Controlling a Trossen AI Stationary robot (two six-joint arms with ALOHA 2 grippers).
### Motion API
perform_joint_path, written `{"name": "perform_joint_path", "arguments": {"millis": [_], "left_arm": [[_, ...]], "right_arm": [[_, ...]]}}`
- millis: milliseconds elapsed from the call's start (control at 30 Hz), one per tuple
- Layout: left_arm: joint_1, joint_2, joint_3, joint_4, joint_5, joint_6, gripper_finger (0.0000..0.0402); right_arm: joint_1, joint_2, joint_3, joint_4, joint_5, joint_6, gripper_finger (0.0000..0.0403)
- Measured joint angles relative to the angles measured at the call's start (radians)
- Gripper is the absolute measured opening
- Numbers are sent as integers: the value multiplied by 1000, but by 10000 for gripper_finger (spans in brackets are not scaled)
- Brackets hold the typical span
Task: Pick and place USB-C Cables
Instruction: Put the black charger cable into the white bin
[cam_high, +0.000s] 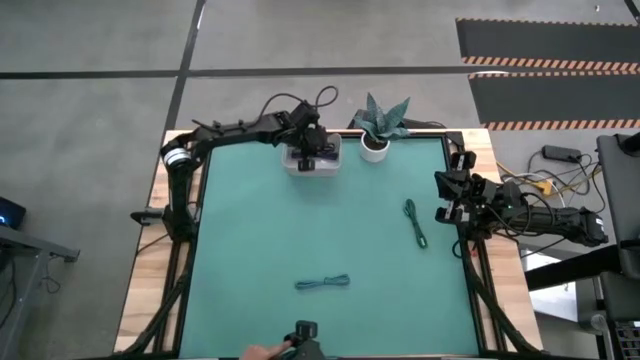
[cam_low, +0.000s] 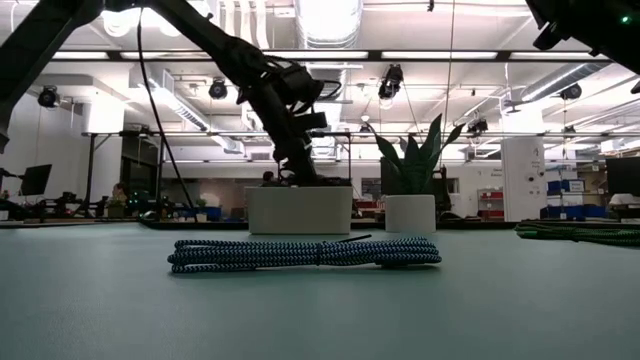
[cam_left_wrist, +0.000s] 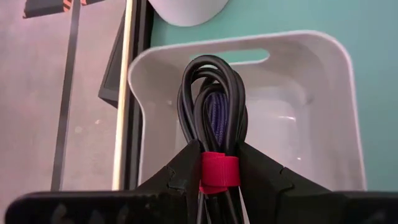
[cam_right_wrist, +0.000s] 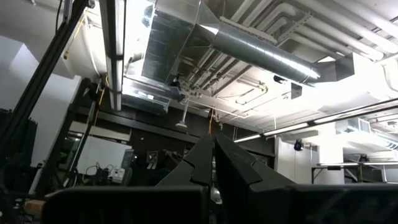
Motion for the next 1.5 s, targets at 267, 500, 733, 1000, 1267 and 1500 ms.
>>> {"name": "perform_joint_path", "arguments": {"millis": [267, 500, 733, 1000, 1267, 1500], "left_arm": [[2, 0, -90, 102, -1, -13, 77], [12, 0, -106, 117, -3, -53, 77], [13, -1, -118, 123, -3, -55, 77], [15, -1, -169, 190, -3, -60, 77], [18, -1, -182, 207, -3, -75, 77], [19, -1, -183, 207, -3, -80, 77]], "right_arm": [[0, 0, 0, -1, 0, 0, 8], [0, 0, 0, -2, 0, 0, 8], [0, 0, 0, -3, 0, 0, 9], [0, 0, 0, -3, 0, 0, 8], [0, 0, 0, -4, 0, -6, 9], [0, 0, 0, -5, 0, -7, 9]]}}
